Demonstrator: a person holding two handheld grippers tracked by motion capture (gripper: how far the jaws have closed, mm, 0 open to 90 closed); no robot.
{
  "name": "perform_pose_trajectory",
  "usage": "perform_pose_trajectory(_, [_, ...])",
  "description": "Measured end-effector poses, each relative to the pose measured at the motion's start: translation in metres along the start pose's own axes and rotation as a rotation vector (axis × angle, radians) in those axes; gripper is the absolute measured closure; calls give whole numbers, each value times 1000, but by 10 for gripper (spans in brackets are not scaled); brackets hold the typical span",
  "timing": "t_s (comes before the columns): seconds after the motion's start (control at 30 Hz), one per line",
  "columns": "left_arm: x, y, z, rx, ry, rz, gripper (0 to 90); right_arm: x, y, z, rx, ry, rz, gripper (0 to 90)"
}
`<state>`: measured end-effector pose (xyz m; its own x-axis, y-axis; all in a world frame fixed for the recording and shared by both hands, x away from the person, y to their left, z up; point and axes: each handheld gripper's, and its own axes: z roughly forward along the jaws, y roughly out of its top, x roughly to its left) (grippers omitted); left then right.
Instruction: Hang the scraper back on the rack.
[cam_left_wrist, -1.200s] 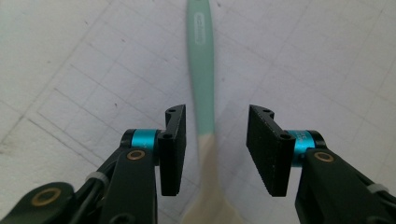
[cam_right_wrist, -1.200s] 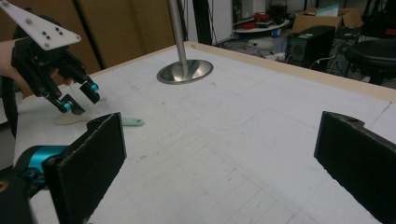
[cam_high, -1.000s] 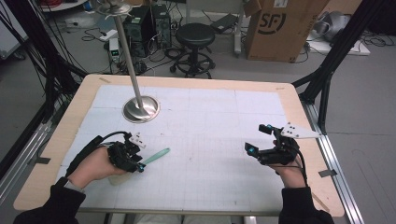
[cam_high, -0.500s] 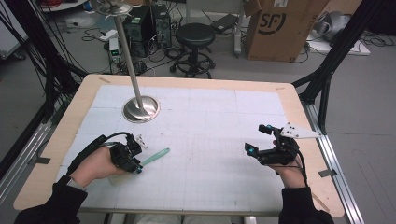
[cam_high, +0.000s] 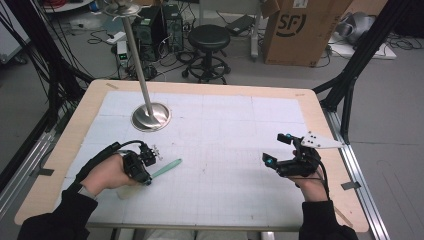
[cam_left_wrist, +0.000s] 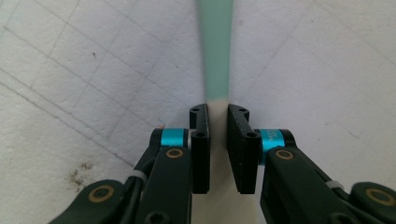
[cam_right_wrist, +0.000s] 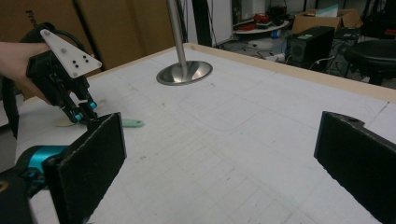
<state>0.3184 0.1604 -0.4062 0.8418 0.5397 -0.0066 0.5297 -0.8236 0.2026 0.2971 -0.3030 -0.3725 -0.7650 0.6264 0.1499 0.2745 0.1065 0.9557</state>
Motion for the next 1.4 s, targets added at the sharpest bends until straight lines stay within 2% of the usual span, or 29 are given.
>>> perform_pose_trajectory(0.1, [2, -4, -1, -31, -12, -5, 802, 0, 0, 0, -2, 3, 3, 11])
perform_pose_trajectory(0.2, [4, -9, -5, -78, -6, -15, 803, -1, 0, 0, -2, -1, 8, 11])
perform_pose_trajectory(0.5, [14, -26, -35, -301, -40, -47, 802, -2, -1, 1, 4, -5, 4, 11])
perform_pose_trajectory(0.53, [14, -28, -36, -341, -41, -65, 802, -2, -1, 1, 4, -5, 4, 11])
perform_pose_trajectory(0.63, [19, -36, -43, -411, -43, -89, 802, -2, -1, 0, 3, -5, 7, 11])
perform_pose_trajectory(0.87, [30, -51, -52, -548, -59, -137, 802, -2, -1, 1, 5, -7, 5, 11])
perform_pose_trajectory(1.0, [34, -56, -58, -622, -74, -147, 802, -2, -1, 1, 8, -8, 3, 11])
perform_pose_trajectory(1.1, [38, -59, -64, -696, -85, -155, 802, -2, -1, 1, 5, -9, 3, 11])
perform_pose_trajectory(1.23, [47, -65, -73, -758, -99, -183, 802, -1, -1, 0, 5, -9, 5, 11])
perform_pose_trajectory(1.4, [58, -72, -83, -811, -89, -213, 802, -1, -1, 1, 6, -8, 6, 11])
